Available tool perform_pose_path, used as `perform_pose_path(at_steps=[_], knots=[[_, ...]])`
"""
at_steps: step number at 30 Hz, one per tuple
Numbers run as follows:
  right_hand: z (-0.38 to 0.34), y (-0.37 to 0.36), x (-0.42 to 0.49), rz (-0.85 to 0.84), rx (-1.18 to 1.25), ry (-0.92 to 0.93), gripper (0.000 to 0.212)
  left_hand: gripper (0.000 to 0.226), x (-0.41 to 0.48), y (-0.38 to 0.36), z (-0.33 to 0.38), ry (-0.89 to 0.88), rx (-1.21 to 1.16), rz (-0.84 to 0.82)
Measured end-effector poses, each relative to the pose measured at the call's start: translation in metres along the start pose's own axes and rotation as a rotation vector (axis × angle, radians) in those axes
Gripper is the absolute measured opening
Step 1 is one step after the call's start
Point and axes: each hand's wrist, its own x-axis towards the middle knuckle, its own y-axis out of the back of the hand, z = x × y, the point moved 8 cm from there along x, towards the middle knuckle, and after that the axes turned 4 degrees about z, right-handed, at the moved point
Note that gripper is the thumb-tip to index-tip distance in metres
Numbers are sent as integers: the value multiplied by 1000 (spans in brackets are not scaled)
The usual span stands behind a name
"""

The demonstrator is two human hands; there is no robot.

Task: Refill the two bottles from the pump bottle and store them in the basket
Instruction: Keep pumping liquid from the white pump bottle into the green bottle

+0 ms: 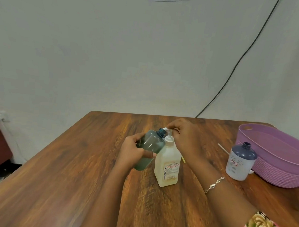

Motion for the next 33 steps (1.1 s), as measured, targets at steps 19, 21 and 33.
perform_pose_path(at_steps=[19,21,33], knots=[[-10,-11,-24,40,-326,374,30,68,1,-2,-5,1,-9,20],[-5,-15,-23,50,-314,343,26,66,-1,-3,-8,15,-21,13],[-6,-8,-15,131,-123,249,28,56,0,0,1,-18,5,15]])
